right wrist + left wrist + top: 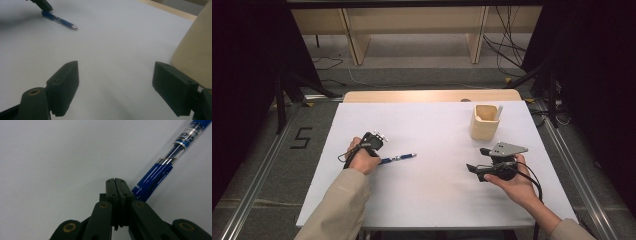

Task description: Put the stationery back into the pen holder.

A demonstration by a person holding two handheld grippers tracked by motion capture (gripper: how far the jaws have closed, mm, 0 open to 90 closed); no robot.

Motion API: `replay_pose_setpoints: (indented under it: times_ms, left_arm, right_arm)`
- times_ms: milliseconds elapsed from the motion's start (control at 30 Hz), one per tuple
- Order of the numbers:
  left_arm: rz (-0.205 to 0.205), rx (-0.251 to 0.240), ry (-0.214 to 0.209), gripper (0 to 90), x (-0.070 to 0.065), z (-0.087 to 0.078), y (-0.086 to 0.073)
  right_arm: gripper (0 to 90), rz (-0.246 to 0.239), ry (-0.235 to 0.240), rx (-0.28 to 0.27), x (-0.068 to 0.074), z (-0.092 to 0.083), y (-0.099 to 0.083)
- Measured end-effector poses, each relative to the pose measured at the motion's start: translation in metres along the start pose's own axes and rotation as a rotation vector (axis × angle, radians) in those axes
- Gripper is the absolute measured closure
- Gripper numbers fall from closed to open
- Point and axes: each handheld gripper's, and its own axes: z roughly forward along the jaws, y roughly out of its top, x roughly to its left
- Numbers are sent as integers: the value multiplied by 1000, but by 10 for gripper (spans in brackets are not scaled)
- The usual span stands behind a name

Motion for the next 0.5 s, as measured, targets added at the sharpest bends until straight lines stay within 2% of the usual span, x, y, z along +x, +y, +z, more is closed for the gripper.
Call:
replay_pose_setpoints:
  times_ms: [33,500]
  left_arm:
    - [12,6,-2,898,0,-1,-1]
    - [30,18,-29,898,-9,-8,-10]
  right_arm:
    - [222,-1,0,0,0,0,0]
    - [223,-6,-1,-6,0,0,0]
